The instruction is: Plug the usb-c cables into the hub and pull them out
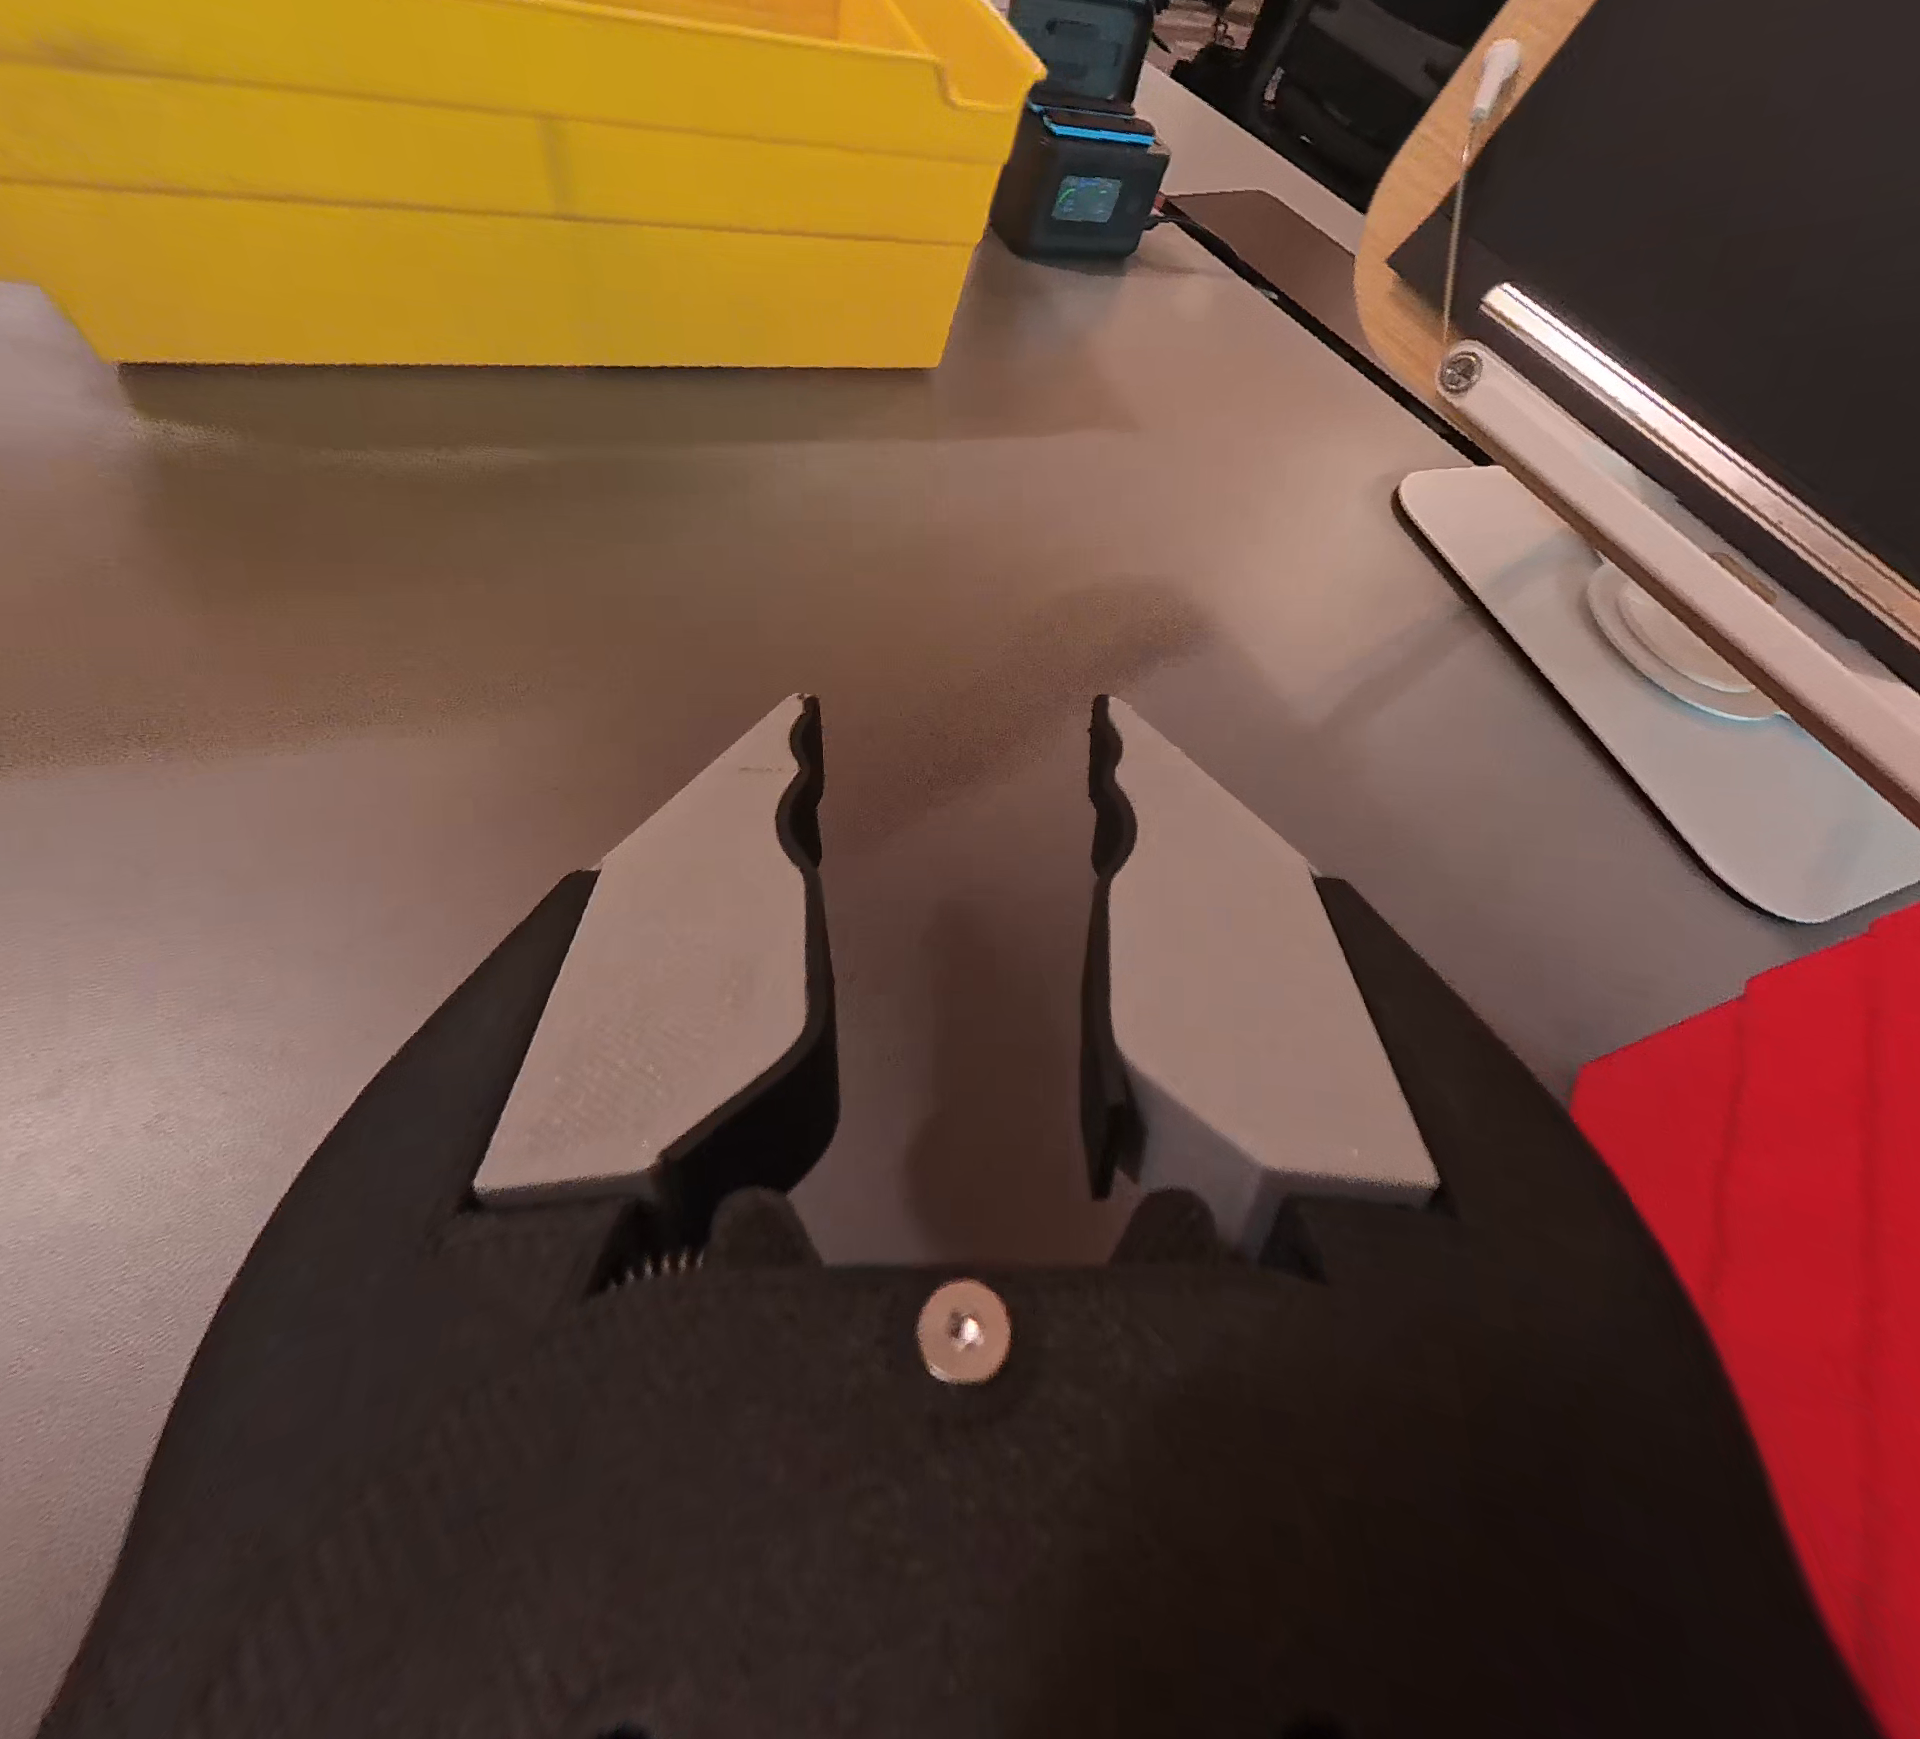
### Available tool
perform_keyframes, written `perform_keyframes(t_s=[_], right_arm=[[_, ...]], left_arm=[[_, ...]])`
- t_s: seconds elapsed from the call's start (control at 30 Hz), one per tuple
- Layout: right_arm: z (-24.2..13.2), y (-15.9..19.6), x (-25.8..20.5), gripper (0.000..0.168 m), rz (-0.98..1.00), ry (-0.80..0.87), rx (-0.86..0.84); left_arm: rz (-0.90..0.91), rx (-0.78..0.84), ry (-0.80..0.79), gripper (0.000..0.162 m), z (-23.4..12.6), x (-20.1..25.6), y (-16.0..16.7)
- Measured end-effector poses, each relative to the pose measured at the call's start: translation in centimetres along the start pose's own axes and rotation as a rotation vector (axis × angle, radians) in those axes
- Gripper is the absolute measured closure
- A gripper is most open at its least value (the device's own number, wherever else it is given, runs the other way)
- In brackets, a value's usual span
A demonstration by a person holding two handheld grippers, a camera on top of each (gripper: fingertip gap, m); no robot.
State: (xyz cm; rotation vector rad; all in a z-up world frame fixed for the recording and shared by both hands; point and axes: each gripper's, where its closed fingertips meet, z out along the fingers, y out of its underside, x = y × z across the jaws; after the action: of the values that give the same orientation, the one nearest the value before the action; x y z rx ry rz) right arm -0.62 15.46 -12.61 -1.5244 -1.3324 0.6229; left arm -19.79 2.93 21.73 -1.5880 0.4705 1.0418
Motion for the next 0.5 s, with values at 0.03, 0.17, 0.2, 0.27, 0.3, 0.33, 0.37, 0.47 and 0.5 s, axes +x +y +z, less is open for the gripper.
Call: perform_keyframes(t_s=[0.03, 0.17, 0.2, 0.27, 0.3, 0.33, 0.37, 0.47, 0.5], right_arm=[[0.0, 0.0, 0.2, 0.119, 0.008, 0.000, 0.002], [-0.6, -0.7, 0.5, 0.119, 0.059, -0.026, 0.048], [-0.7, -0.7, 0.6, 0.119, 0.071, -0.029, 0.054], [-0.8, -0.8, 0.8, 0.119, 0.088, -0.034, 0.063], [-0.8, -0.9, 0.8, 0.119, 0.095, -0.038, 0.066], [-0.9, -1.0, 0.8, 0.119, 0.101, -0.044, 0.072], [-0.9, -1.2, 0.7, 0.119, 0.106, -0.056, 0.083], [-1.7, -2.6, 0.3, 0.118, 0.123, -0.095, 0.147], [-2.2, -3.3, 0.5, 0.119, 0.134, -0.096, 0.184]], left_arm=[[-0.009, 0.046, 0.020, 0.155, -0.1, 1.2, -1.5], [-0.154, 0.223, 0.245, 0.155, -0.1, 9.5, -5.9], [-0.197, 0.246, 0.306, 0.155, 0.1, 11.7, -6.3], [-0.291, 0.284, 0.411, 0.155, 0.5, 15.5, -6.7], [-0.341, 0.292, 0.477, 0.155, 0.6, 17.4, -6.7], [-0.393, 0.301, 0.529, 0.155, 0.8, 18.8, -6.6], [-0.436, 0.313, 0.571, 0.156, 0.9, 20.0, -6.6], [-0.522, 0.320, 0.685, 0.155, 1.5, 23.3, -5.9], [-0.541, 0.311, 0.711, 0.156, 1.9, 24.4, -5.4]])
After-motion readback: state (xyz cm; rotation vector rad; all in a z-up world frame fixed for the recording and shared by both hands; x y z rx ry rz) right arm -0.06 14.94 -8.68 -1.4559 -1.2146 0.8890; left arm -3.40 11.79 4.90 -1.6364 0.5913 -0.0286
